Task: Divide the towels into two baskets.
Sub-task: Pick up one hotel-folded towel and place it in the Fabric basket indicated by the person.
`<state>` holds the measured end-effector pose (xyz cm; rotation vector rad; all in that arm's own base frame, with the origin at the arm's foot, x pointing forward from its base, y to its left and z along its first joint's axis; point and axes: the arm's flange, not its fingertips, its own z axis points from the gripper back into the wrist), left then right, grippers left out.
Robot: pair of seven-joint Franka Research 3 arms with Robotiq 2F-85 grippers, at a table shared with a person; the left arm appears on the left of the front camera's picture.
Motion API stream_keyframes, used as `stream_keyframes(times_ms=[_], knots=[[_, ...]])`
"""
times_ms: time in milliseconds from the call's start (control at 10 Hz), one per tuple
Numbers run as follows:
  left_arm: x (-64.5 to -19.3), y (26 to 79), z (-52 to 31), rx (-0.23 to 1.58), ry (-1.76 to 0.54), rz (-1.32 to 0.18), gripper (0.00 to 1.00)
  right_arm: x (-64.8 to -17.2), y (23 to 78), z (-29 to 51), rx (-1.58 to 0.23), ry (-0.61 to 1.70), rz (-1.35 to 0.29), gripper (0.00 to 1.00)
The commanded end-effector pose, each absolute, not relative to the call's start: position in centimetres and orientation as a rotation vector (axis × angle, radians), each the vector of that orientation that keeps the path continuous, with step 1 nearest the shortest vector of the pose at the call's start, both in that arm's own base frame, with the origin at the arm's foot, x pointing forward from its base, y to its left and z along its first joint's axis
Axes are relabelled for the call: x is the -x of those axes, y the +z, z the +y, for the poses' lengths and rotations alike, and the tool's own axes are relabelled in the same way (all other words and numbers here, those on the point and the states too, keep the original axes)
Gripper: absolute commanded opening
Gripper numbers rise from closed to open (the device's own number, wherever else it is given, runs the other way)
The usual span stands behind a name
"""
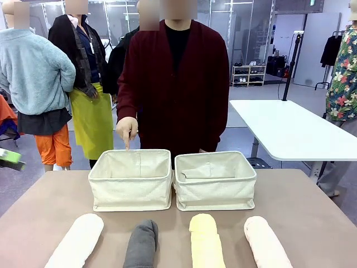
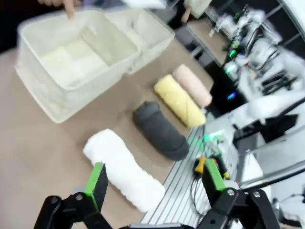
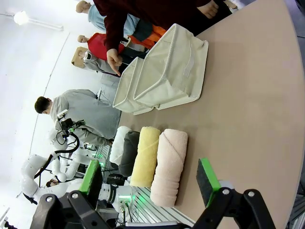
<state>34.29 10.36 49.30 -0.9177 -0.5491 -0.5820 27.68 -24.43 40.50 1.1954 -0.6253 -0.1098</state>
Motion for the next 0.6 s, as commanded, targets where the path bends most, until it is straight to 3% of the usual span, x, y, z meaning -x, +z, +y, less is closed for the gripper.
stream_keyframes(times_ms=[0, 500], knots=[[-34.2, 48.0, 6.2, 0.776, -0.647, -0.407, 1.0, -27.4, 40.8, -24.5, -1.204, -0.103, -0.642, 1.0], [-34.4, 42.6, -2.2, 0.493, -0.694, -0.076, 1.0, -27.4, 40.8, -24.5, -1.204, -0.103, -0.642, 1.0]])
